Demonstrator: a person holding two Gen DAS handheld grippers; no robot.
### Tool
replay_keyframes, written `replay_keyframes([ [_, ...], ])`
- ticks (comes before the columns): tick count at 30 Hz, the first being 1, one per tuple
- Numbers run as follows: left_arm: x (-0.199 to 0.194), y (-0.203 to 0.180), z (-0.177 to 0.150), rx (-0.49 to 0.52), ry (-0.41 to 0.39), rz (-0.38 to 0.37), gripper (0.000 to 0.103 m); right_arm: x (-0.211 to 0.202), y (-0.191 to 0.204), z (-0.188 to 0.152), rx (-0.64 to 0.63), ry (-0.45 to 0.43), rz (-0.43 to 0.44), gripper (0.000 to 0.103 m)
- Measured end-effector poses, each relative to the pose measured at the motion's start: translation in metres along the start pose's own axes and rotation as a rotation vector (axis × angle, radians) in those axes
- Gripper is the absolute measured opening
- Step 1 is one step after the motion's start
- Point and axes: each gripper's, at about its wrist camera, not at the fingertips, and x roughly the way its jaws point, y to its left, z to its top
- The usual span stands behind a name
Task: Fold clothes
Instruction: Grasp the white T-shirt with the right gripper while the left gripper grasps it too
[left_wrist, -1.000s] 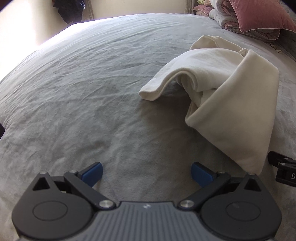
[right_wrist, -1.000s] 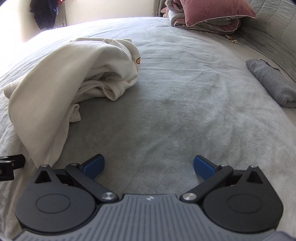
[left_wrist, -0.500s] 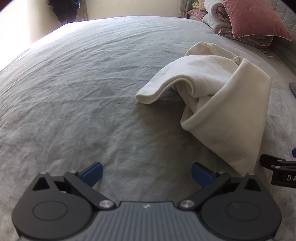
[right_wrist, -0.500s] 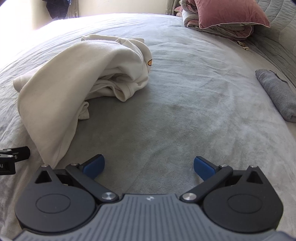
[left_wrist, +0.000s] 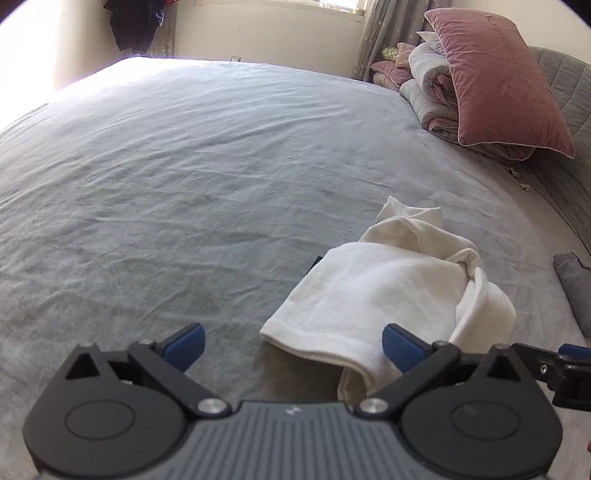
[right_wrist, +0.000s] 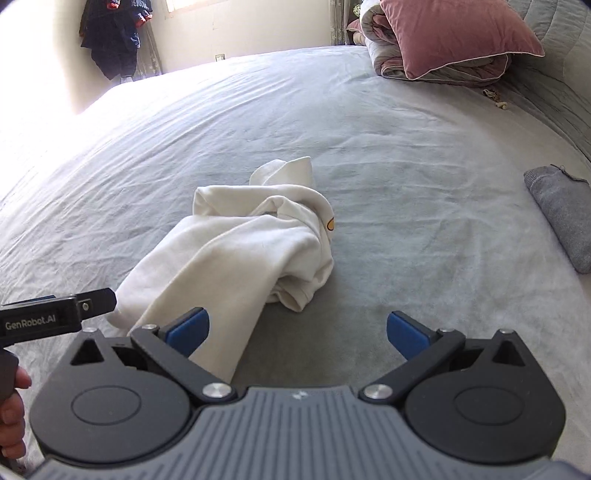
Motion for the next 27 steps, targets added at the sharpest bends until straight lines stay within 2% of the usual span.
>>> replay_keyframes([
  [4, 0.016, 0.008, -0.006, 0.041, -0.002, -0.003, 0.102, 0.033, 0.001, -0.001, 0.06, 0.022, 0.022, 0.103],
  [8, 0.017, 0.021, -0.001, 0.013, -0.007, -0.014, 0.102, 0.055, 0.002, -0.003, 0.091, 0.045, 0.114, 0.086],
  [10, 0.02, 0.025, 0.001, -0.02, 0.006, -0.033, 0.102, 0.056, 0.001, -0.004, 0.077, 0.035, 0.144, 0.082],
  [12, 0.024, 0.027, 0.002, -0.049, 0.017, -0.055, 0.102, 0.056, 0.001, -0.004, 0.067, 0.027, 0.174, 0.064],
  [13, 0.026, 0.028, 0.002, -0.063, 0.022, -0.067, 0.102, 0.055, 0.002, -0.004, 0.067, 0.025, 0.192, 0.059],
  [14, 0.027, 0.029, 0.002, -0.074, 0.026, -0.076, 0.102, 0.053, 0.003, -0.005, 0.068, 0.024, 0.21, 0.047],
  [15, 0.029, 0.028, 0.002, -0.076, 0.027, -0.081, 0.102, 0.052, 0.004, -0.005, 0.068, 0.022, 0.229, 0.04],
  [16, 0.03, 0.027, 0.001, -0.075, 0.028, -0.087, 0.102, 0.051, 0.005, -0.005, 0.069, 0.02, 0.247, 0.024],
  [17, 0.031, 0.025, 0.0, -0.069, 0.027, -0.089, 0.101, 0.049, 0.006, -0.005, 0.069, 0.019, 0.265, 0.016],
  [20, 0.029, 0.022, -0.002, -0.049, 0.014, -0.088, 0.101, 0.043, 0.01, -0.007, 0.048, -0.006, 0.252, 0.011],
  [27, 0.026, 0.022, -0.001, -0.051, -0.037, -0.116, 0.101, 0.027, -0.002, -0.008, 0.079, -0.038, 0.236, 0.009],
])
